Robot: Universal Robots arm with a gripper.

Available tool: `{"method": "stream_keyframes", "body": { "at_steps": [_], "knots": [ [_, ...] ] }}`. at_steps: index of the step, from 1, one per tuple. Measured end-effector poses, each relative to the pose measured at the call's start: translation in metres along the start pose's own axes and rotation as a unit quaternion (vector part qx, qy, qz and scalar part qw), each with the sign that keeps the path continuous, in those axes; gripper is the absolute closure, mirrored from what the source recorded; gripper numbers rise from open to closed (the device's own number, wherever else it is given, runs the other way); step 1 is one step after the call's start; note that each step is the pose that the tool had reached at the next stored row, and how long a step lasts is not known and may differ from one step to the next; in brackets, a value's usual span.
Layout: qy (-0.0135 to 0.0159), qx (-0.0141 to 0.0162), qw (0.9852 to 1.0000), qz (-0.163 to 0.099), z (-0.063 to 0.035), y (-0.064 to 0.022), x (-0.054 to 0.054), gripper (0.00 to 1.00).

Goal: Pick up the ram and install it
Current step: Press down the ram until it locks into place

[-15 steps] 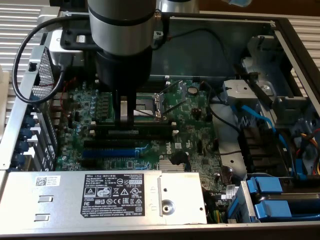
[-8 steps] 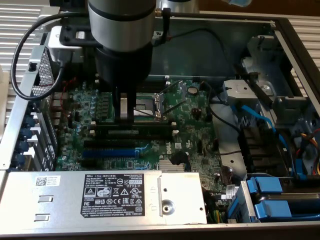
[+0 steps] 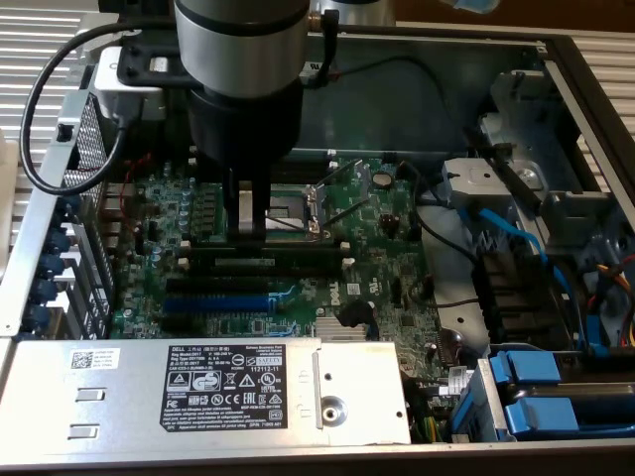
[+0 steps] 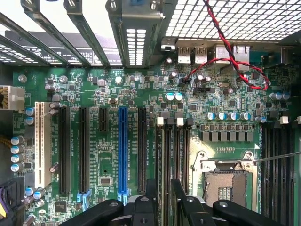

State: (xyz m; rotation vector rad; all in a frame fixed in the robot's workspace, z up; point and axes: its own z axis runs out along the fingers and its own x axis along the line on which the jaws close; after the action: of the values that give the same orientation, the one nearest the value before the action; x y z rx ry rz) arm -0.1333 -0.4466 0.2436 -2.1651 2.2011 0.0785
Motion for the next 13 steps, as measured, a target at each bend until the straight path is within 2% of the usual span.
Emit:
{"method": "stream_keyframes", "body": {
  "at_steps": [13],
  "knots": [
    [0.0001, -0.0001, 1.0, 0.0, -0.0001, 0.0, 0.0, 0.75]
  ]
}}
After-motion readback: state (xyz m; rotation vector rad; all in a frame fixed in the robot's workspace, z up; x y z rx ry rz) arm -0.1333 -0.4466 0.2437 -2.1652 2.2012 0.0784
